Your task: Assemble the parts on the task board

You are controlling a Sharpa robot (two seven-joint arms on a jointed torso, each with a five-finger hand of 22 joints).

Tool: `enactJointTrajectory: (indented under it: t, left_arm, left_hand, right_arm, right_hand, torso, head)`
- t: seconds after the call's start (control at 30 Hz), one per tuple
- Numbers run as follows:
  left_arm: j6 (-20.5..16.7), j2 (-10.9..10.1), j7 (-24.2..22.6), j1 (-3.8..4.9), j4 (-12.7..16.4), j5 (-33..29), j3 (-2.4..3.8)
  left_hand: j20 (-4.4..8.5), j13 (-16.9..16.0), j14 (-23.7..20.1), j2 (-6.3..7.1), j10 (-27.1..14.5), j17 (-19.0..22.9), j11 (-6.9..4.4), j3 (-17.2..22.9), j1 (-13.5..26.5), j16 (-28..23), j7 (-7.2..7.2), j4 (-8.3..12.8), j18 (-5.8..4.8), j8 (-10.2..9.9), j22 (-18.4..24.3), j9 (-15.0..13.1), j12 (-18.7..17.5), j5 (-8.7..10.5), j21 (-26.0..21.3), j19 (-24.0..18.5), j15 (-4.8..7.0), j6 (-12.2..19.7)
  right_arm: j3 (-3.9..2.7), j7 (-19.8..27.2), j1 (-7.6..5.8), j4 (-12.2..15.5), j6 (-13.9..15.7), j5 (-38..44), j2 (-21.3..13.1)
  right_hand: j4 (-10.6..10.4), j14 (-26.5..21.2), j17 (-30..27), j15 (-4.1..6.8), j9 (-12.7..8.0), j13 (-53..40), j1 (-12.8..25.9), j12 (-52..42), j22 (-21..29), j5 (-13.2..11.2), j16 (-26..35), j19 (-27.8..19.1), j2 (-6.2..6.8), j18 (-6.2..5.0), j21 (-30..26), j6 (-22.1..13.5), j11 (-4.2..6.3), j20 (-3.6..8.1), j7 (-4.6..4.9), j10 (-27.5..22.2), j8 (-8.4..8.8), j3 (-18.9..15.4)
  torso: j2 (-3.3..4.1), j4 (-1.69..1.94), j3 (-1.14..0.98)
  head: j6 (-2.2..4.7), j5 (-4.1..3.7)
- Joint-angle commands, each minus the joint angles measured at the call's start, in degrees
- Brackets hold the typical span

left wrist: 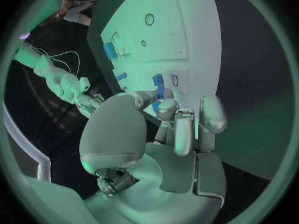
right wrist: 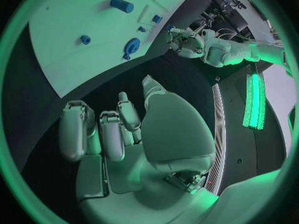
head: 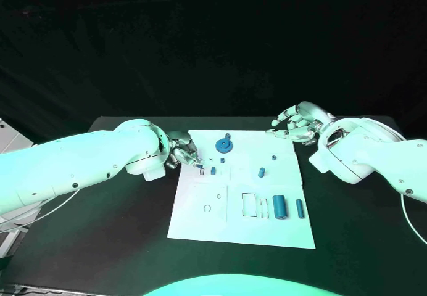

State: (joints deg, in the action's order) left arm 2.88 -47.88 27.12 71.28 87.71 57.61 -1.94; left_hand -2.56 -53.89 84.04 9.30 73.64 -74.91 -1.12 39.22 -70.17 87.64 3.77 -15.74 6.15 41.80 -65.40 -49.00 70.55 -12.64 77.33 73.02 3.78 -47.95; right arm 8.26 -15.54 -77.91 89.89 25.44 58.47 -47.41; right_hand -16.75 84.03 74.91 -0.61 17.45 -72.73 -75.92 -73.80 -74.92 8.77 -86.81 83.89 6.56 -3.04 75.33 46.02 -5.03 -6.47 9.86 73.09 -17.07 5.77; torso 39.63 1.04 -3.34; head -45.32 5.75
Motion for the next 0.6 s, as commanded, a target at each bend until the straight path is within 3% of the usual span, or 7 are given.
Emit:
enactJointTrajectory:
  t: [0.03, 0.4, 0.6]
  left_arm:
    - [-1.4, 0.1, 0.2, -0.31, 0.6, 2.9, 0.00]
    - [-1.8, 1.4, 1.7, -1.07, 0.4, 6.4, -0.32]
    - [-2.2, 2.1, 2.1, -1.35, -0.5, 7.1, -0.61]
  left_hand:
    - [0.12, -0.1, 4.4, 0.25, 0.5, -9.3, 0.03, 8.9, 0.2, 0.2, -0.68, 8.5, -0.74, 0.1, -0.1, -0.9, 0.4, -0.34, 0.4, 0.5, 0.40, -1.0]
    - [0.18, -0.2, 4.5, 0.44, 0.7, -9.3, -0.03, 9.5, 0.5, 0.2, -0.73, 8.8, -0.77, 0.2, -0.3, -0.9, 0.4, -0.37, 0.5, 0.6, 0.46, -1.2]
    - [0.20, -0.3, 4.5, 0.52, 0.8, -9.4, -0.05, 9.7, 0.7, 0.2, -0.75, 8.9, -0.76, 0.2, -0.2, -0.9, 0.4, -0.37, 0.4, 0.6, 0.48, -1.3]
  right_arm:
    - [0.02, 0.3, 0.07, 0.0, -0.4, 0.0, 0.0]
    - [0.03, 0.3, 0.09, 0.1, -0.4, 0.0, 0.0]
    - [0.04, 0.3, 0.10, 0.2, -0.4, 0.0, 0.0]
  right_hand:
    - [0.1, 4.1, 7.7, 0.02, 0.0, 0.0, 0.1, 0.0, -6.0, 0.1, 0.2, -0.4, -0.45, -0.33, -0.2, 0.0, 0.05, -0.01, -0.11, -0.1, -0.30, -0.3]
    - [0.1, 4.1, 7.7, 0.02, 0.0, 0.0, 0.1, 0.0, -6.0, 0.1, 0.2, -0.4, -0.45, -0.33, -0.2, 0.0, 0.05, -0.01, -0.11, -0.1, -0.30, -0.3]
    - [0.1, 4.1, 7.7, 0.02, 0.0, 0.0, 0.1, 0.0, -6.0, 0.1, 0.2, -0.4, -0.45, -0.33, -0.2, 0.0, 0.05, -0.01, -0.11, -0.1, -0.30, -0.3]
  torso:
    - [0.09, 0.02, 0.04]
    - [0.16, -0.12, -0.08]
    - [0.12, -0.01, -0.06]
  head:
    - [-0.11, 0.12]
    - [-0.51, 0.28]
    - [-0.58, 0.18]
